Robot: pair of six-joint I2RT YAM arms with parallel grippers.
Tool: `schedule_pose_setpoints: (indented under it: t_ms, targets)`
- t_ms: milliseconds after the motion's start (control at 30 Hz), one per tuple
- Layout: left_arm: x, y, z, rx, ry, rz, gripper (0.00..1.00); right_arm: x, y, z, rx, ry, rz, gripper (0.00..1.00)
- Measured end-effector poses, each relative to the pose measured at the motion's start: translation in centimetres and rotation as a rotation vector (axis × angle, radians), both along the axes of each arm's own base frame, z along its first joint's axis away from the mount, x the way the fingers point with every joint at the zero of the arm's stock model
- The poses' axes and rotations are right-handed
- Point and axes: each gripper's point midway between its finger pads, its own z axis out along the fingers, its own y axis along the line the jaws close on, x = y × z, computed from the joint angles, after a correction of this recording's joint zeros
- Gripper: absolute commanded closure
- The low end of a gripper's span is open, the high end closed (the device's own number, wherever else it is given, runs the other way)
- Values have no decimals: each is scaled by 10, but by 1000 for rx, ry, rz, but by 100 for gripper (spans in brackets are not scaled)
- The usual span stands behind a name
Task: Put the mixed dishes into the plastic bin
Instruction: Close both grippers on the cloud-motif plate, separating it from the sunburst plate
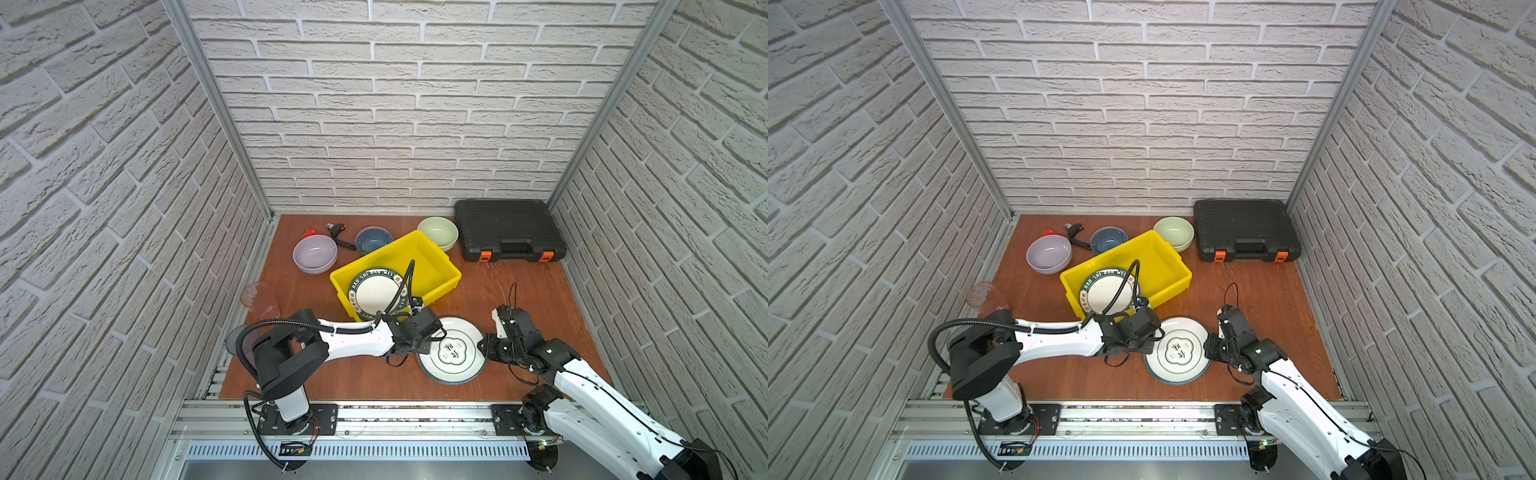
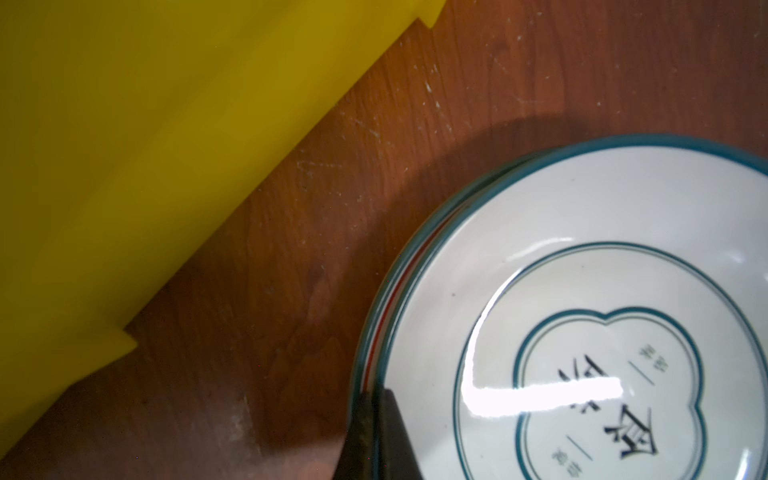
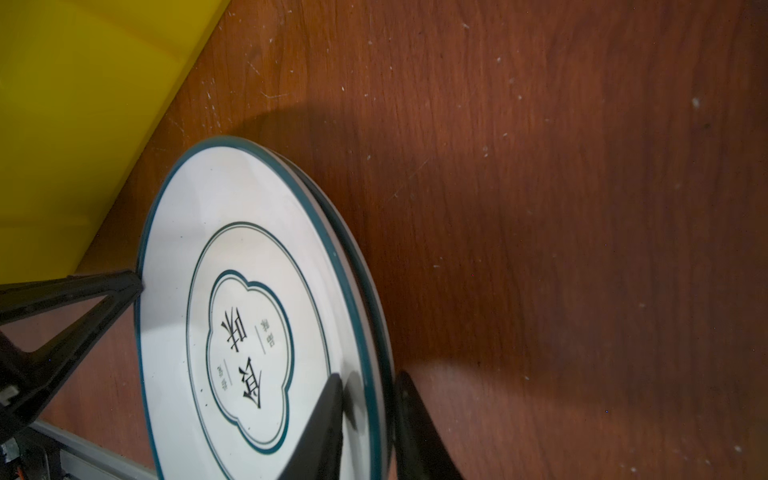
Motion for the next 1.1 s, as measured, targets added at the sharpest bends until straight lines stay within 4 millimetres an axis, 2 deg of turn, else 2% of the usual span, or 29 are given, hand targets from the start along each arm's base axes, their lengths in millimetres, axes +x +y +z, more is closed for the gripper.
schedule_pose_setpoints:
  t_ms: [267,400,567,800,933,1000,1100]
  targets:
    - [-3,-6,-5,-16,23,-16,93,6,1,23,-13,-25,19,70]
    - [-4,-8,-5,-20,28,-18,93,5,0,24,-17,-20,21,70]
    - [-4,-8,-5,-19,29,-19,93,4,2,20,-16,2,26,78]
    - [-3,-9,-5,-17,29,-19,93,2,3,13,-19,32,30,83]
    - [-4,-7,-6,-7,33,-19,93,10,8,21,13,-6,27,90]
    - [-5,-6,-7,-3,37,-20,93,14,12,29,31,-33,37,91]
    - [-5,-5,-7,6,39,-25,92,14,12,30,33,-34,40,93]
